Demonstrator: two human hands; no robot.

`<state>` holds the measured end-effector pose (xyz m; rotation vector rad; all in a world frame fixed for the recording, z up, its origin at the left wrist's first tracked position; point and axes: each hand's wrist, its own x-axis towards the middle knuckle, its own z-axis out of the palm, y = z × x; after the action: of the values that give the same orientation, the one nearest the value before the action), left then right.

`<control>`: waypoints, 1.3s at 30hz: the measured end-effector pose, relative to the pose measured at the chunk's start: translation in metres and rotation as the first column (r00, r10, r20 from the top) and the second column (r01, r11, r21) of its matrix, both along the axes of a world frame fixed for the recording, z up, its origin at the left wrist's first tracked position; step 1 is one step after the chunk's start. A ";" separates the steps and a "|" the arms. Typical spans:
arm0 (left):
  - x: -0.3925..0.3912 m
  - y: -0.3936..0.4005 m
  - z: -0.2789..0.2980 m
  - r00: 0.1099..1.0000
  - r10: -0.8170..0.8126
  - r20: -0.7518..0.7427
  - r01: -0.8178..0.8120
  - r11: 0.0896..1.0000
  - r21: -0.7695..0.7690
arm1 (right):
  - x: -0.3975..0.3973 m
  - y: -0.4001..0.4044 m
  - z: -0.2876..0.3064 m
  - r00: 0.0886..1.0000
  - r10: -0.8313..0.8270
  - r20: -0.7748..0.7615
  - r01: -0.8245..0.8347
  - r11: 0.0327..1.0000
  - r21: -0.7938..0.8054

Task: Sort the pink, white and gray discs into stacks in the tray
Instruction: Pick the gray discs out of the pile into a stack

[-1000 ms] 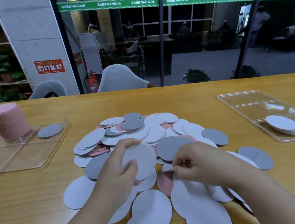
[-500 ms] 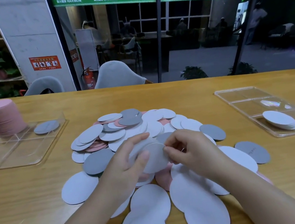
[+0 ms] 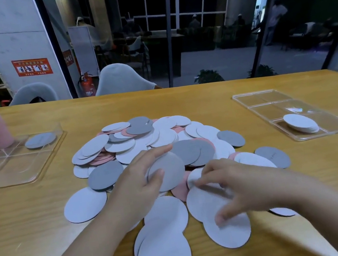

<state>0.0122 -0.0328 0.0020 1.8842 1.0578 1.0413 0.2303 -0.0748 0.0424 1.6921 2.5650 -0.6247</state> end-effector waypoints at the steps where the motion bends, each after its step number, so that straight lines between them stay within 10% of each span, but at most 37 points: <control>1: 0.000 0.000 0.000 1.000 0.000 -0.020 0.000 1.000 0.003 | 0.001 -0.005 0.001 0.999 0.000 0.048 0.001 0.999 -0.036; 15: 0.003 -0.004 0.000 0.997 -0.067 -0.042 0.064 0.996 -0.065 | -0.002 -0.024 0.007 0.989 -0.138 0.059 0.142 0.988 -0.058; 31: 0.003 -0.004 0.002 0.979 -0.097 0.177 0.132 0.971 -0.199 | -0.017 0.007 -0.013 0.764 -0.247 -0.597 0.397 0.908 0.133; 39: 0.002 -0.001 0.001 0.983 -0.091 0.159 0.118 0.978 -0.172 | -0.042 0.010 -0.026 0.722 -0.236 -0.650 0.438 0.884 0.165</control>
<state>0.0139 -0.0335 0.0031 1.6699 0.9235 0.9766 0.1881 -0.0646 0.0160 2.4671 2.8950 -0.9802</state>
